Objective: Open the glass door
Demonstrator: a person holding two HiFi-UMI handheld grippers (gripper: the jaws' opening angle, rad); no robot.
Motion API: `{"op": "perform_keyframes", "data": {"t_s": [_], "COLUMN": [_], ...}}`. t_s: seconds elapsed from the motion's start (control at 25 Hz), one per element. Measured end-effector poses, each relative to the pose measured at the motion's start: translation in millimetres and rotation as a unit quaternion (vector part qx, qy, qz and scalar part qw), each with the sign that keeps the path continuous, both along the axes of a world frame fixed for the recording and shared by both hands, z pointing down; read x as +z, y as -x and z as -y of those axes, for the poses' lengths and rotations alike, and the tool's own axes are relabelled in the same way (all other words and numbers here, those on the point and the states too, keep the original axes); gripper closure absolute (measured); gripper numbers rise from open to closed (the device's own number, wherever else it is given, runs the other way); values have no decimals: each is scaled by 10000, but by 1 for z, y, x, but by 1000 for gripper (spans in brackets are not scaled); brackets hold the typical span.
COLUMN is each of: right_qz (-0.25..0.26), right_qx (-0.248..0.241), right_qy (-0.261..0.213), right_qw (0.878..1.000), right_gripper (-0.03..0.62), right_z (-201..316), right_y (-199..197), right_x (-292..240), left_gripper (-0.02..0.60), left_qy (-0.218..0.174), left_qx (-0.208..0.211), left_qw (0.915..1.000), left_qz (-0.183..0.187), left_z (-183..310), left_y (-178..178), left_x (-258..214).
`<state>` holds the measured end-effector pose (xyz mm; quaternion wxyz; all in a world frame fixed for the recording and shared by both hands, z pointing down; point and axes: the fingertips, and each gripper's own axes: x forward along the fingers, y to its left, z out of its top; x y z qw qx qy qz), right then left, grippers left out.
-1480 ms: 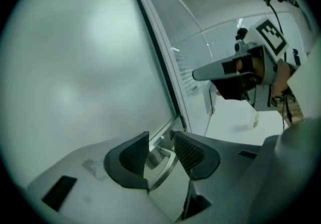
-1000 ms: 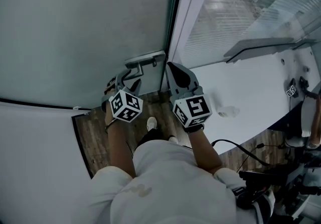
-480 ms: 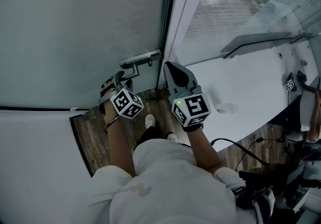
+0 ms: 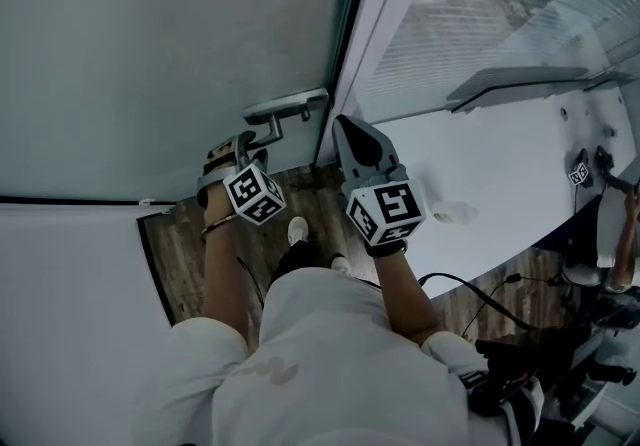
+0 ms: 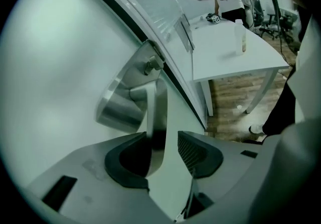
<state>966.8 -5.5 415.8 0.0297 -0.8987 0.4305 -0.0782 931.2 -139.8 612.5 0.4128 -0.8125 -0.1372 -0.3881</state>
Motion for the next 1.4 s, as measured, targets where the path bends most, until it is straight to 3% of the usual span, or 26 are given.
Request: {"op": "perform_keyframes", "data": {"t_s": [0.2,0.36,0.48,0.56,0.72,0.8,1.12,1.4], "right_qz": [80,48,14,-30,-117,-174,-391,-440], "right_qx": [-38,5,27,21,-50,-140,-158,17], "right_qy": [12,51,55,38,-44,-69,-227,-343], "right_qw": [10000,10000,10000,10000,9999,9997,9989,9984], "right_gripper": [592,592,592,592,592,592,592,592], "right_z": [7,-3,-11,-14,-13,-12,-29,-68], "right_y": [1,3,6,10,23,33,55,69], "right_x": [4,5,3,-1,-11,-18,-42,-52], "left_gripper": [405,434,436,434,434,433,433,433], "left_qy": [222,1222,1566,1493,560,333,381,310], "left_qx": [-203,-458,-525,-490,-233,-209,-277,-383], "left_qw": [9986,9871,9787,9788,9905,9918,9862,9885], "left_qz": [-424,-930,-1216,-1314,-1233,-1216,-1590,-1428], "left_z": [-3,-7,-6,-5,-3,-6,-14,-24], "left_y": [-9,-10,-6,-1,9,16,30,45], "left_x": [20,8,-3,-13,-28,-33,-38,-38]}}
